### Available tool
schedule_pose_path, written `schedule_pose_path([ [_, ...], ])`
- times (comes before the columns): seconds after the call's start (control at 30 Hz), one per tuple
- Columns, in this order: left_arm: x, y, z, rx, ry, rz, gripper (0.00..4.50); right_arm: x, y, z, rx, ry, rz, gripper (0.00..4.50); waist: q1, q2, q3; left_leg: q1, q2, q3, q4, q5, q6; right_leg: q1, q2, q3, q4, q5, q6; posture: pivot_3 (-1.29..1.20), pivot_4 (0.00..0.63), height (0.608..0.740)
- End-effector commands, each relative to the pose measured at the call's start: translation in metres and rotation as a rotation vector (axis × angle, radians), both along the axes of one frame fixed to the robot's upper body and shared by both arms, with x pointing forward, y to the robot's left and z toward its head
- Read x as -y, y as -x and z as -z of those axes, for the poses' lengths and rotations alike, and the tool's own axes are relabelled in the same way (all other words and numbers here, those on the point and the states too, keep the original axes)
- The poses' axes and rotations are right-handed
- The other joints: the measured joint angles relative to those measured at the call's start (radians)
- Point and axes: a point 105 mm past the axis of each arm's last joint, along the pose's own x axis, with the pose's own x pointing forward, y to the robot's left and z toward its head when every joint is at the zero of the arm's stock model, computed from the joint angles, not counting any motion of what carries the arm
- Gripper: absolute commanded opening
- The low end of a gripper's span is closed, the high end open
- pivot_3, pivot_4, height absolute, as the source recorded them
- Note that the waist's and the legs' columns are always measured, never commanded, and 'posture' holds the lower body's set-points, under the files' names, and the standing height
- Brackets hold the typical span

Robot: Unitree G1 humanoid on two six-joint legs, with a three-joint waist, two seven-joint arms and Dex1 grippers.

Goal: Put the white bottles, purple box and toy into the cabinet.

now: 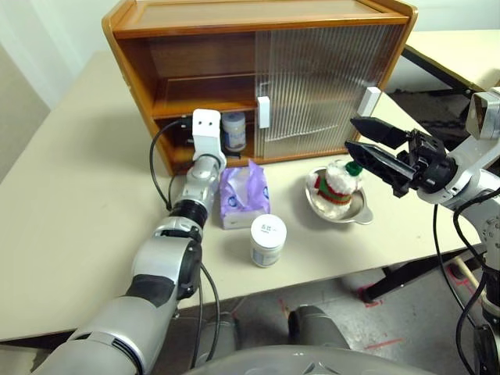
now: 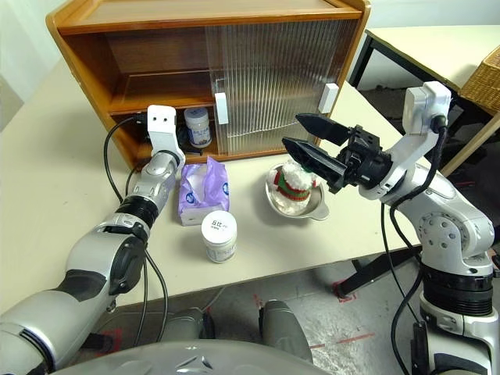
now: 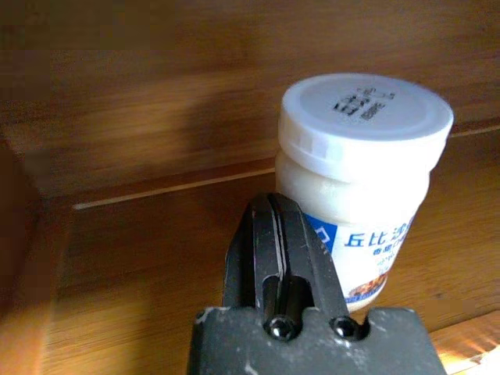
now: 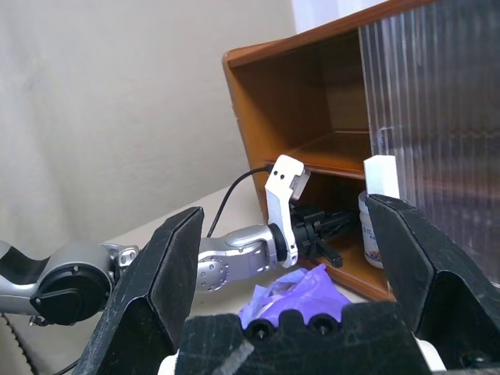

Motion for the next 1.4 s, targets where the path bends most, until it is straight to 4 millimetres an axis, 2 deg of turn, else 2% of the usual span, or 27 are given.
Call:
schedule_pose_path([
  [0.03, 0.01, -0.002, -0.004, 0.006, -0.018, 0.034, 0.03, 0.001, 0.004, -0.004, 0.019, 0.008, 0.007, 4.5, 0.0, 0.0, 0.0, 0.0, 0.0, 0.0, 0.0, 0.0, 0.0, 0.0, 0.0, 0.0, 0.0, 0.0, 0.0, -0.14, 0.0, 0.74],
  [0.27, 0.016, -0.004, -0.006, 0.001, -0.022, 0.05, 0.03, 0.001, 0.005, -0.004, 0.018, 0.009, 0.013, 4.5, -0.009, 0.0, 0.0, 0.0, 0.0, 0.0, 0.0, 0.0, 0.0, 0.0, 0.0, 0.0, 0.0, -0.001, 0.001, -0.16, 0.0, 0.74],
  [0.53, 0.01, -0.004, -0.007, 0.009, -0.005, 0.038, 0.03, 0.001, 0.003, -0.005, 0.017, 0.012, 0.008, 4.5, -0.025, 0.0, 0.0, 0.0, 0.0, 0.0, 0.0, 0.0, 0.0, 0.0, 0.0, 0.0, 0.0, -0.001, 0.001, -0.15, 0.0, 0.74],
  [1.0, -0.034, 0.001, -0.022, 0.114, 0.055, -0.066, 0.03, -0.003, -0.003, -0.004, 0.017, 0.009, -0.022, 4.5, -0.022, 0.0, 0.0, 0.0, 0.0, 0.0, 0.0, 0.0, 0.0, 0.0, -0.001, 0.0, 0.0, 0.001, 0.0, -0.09, 0.0, 0.74],
  [1.17, -0.031, 0.012, -0.022, 0.122, 0.087, 0.027, 0.03, -0.005, -0.005, -0.004, 0.019, 0.007, -0.038, 4.5, -0.019, 0.0, 0.0, 0.0, 0.0, 0.0, 0.0, 0.0, 0.0, 0.0, -0.001, 0.0, 0.0, 0.004, -0.001, -0.07, 0.0, 0.74],
  [1.4, -0.031, 0.041, -0.033, 0.122, 0.132, 0.254, 0.03, -0.007, -0.009, -0.002, 0.015, 0.002, -0.054, 4.5, -0.017, 0.0, 0.0, 0.0, 0.001, 0.0, 0.0, 0.0, 0.0, -0.001, -0.001, 0.0, 0.001, 0.004, -0.003, -0.04, 0.0, 0.74],
])
